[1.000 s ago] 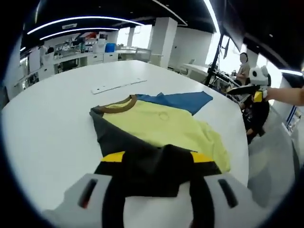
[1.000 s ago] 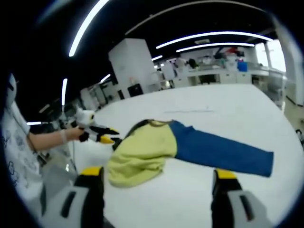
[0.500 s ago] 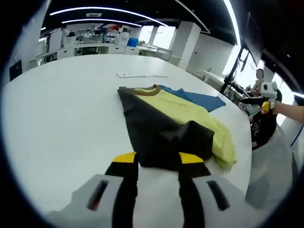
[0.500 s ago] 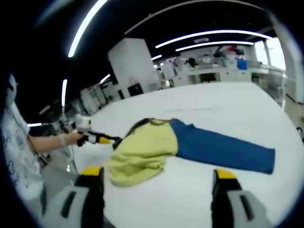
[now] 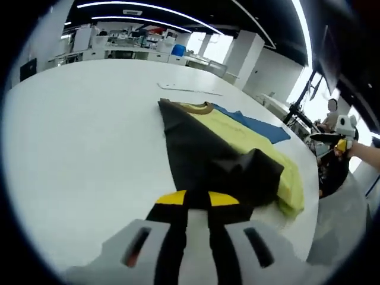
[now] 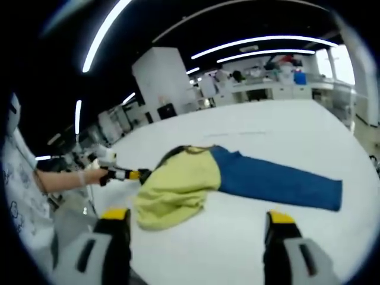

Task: Fold the garment on the visible template until the final outline fits inside the template.

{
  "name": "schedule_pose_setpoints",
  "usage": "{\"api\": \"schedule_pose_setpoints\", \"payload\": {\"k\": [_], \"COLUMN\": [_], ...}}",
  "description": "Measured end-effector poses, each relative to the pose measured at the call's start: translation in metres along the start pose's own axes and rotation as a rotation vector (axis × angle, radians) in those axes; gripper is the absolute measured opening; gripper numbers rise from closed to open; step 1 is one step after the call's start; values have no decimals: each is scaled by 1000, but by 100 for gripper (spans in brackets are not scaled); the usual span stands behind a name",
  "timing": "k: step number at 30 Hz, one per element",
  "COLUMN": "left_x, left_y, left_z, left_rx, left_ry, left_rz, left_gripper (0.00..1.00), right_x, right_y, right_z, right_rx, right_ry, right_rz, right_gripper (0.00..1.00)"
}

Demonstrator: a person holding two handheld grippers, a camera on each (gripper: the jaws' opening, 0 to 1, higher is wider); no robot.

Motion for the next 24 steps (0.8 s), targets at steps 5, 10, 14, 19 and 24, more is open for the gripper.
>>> {"api": "schedule_pose_setpoints", "payload": {"k": [5, 10, 14, 19, 24], "left_x": [-1, 0, 0, 6, 10], "left_y": [4, 12, 13, 39, 55], "left_z": [-9, -24, -40, -65, -89], "left_rx": [-7, -20, -44, -97, -155], "left_ry": [-20, -37, -54, -57, -54], "left_rz": [-42, -54, -63, -100, -113], "left_gripper": [0, 0, 0, 0, 0], "right_x": [0, -2, -1, -1, -3], "right_y": [2, 4, 7, 13, 16], "right_z": [0, 4, 10, 16, 23], "right_rx": [1, -5, -16, -35, -50], "right_ry": [-1, -2, 6, 8, 17], "right_rz": [0, -5, -7, -11, -19], "right_gripper": [94, 94, 93, 93, 93]}}
Point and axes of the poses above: the point that each gripper's makers call its tool centre point, and the gripper's own axes: z roughly forward along the fingers, y roughly to its left, x roughly out of its underside, the point moved 6 cm from there along -z, roughly backward along the fingers, and after that the axes turned 5 degrees about -z, right-handed, at the moved point
